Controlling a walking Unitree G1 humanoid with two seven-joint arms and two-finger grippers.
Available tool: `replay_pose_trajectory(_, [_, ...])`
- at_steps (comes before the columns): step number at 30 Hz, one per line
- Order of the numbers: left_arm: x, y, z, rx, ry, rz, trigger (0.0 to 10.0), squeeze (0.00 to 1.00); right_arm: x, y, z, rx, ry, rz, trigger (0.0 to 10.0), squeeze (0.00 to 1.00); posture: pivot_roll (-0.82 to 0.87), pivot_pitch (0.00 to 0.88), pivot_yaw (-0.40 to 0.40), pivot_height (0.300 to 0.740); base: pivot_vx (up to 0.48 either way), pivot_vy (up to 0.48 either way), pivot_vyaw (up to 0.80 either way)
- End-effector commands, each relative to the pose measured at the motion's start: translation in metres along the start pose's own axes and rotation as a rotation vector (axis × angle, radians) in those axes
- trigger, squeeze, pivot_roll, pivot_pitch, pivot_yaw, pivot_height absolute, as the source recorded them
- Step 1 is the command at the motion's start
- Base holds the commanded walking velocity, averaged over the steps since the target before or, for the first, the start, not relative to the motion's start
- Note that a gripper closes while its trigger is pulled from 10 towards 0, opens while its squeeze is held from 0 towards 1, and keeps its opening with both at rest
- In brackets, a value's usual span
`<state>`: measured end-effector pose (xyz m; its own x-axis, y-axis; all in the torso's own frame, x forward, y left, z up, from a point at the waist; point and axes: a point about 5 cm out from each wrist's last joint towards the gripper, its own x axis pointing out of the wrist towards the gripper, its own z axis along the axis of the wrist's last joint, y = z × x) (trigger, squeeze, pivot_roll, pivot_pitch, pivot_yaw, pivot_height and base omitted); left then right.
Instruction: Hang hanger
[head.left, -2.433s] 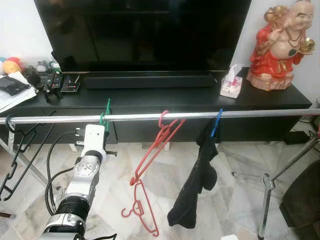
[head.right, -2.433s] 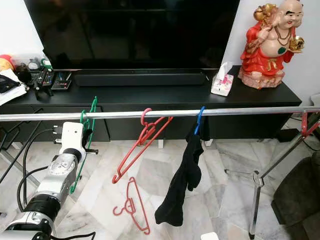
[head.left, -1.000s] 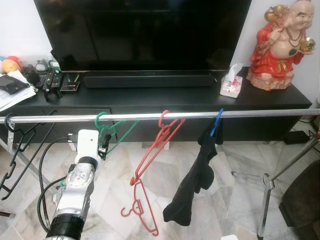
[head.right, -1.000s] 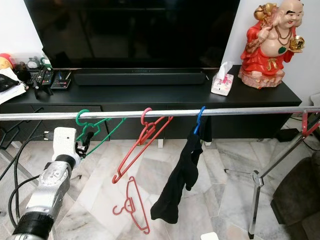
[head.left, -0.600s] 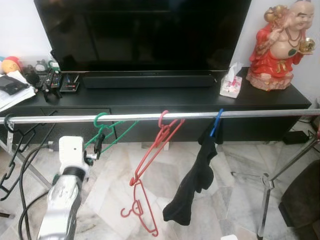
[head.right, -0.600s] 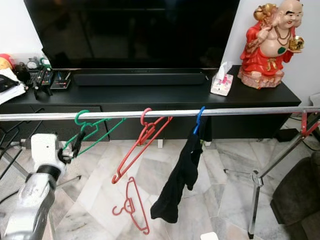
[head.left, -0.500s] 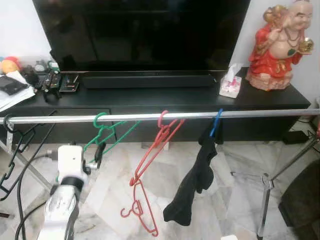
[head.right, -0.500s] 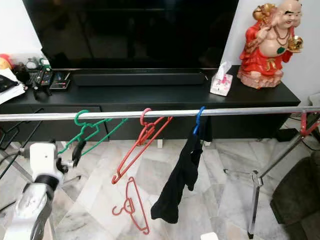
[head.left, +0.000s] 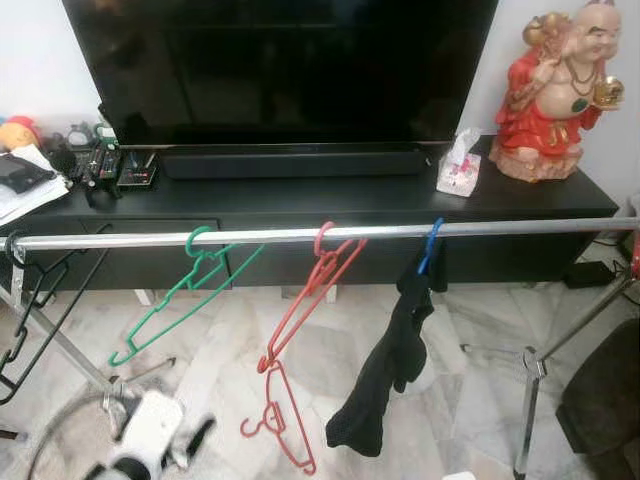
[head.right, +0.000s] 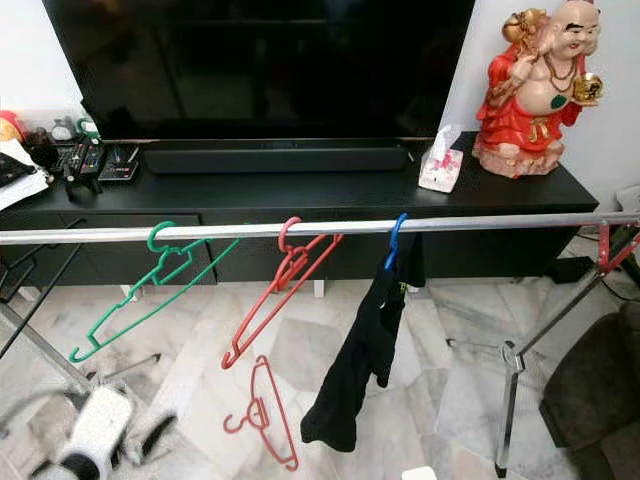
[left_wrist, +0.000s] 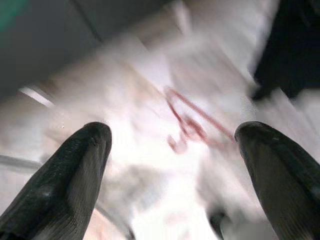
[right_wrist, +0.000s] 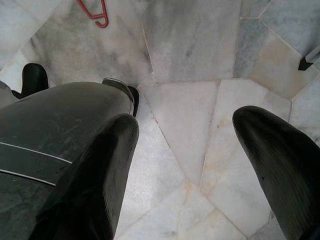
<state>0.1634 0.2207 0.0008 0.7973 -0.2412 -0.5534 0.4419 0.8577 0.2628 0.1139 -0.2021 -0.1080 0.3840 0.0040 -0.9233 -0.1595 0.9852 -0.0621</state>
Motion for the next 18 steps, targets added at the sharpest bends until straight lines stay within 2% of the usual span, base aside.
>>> replay_pose_trajectory(1, [0.000,-0.009,-0.017,0.012,0.077,-0.056,10.0,0.00,0.000,0.002,-0.002,0.000,0.006,0.008,10.0,0.00,-0.04,0.000,-0.027,0.740,0.000,0.000,0.00])
replay_pose_trajectory(3, [0.005,-0.011,-0.030,-0.024,0.148,-0.026,10.0,0.00,0.000,0.002,-0.002,-0.001,0.007,0.009,10.0,0.00,-0.04,0.000,-0.027,0.740,0.000,0.000,0.00])
replay_pose_trajectory(4, [0.005,-0.011,-0.030,-0.024,0.148,-0.026,10.0,0.00,0.000,0.002,-0.002,-0.001,0.007,0.009,10.0,0.00,-0.04,0.000,-0.027,0.740,0.000,0.000,0.00])
replay_pose_trajectory(6, [0.013,-0.010,-0.046,-0.081,0.242,0.030,10.0,0.00,0.000,0.003,-0.003,-0.007,0.009,0.013,10.0,0.00,-0.04,0.000,-0.027,0.740,0.000,0.000,0.00])
replay_pose_trajectory(7, [0.016,-0.009,-0.053,-0.145,0.278,0.077,10.0,0.00,0.000,0.003,-0.003,-0.008,0.010,0.014,10.0,0.00,-0.04,0.000,-0.029,0.740,0.000,0.000,0.00])
replay_pose_trajectory(8, [0.020,-0.009,-0.063,-0.247,0.330,0.143,10.0,0.00,0.000,0.003,-0.003,-0.007,0.010,0.013,10.0,0.00,-0.04,0.000,-0.029,0.740,0.000,0.000,0.00])
replay_pose_trajectory(11, [0.021,-0.014,-0.079,-0.357,0.415,0.198,10.0,0.00,0.000,0.003,-0.003,-0.002,0.005,0.004,10.0,0.00,-0.06,0.000,-0.024,0.740,0.000,0.000,0.00])
replay_pose_trajectory(15, [0.020,-0.021,-0.090,-0.447,0.489,0.255,10.0,0.00,0.000,0.004,-0.004,0.014,0.004,-0.006,10.0,0.00,-0.08,0.000,-0.015,0.740,0.000,0.000,0.00])
replay_pose_trajectory(18, [0.021,-0.022,-0.091,-0.506,0.501,0.292,10.0,0.00,0.000,0.004,-0.005,0.023,0.004,-0.012,10.0,0.00,-0.09,0.000,-0.013,0.740,0.000,0.000,0.00])
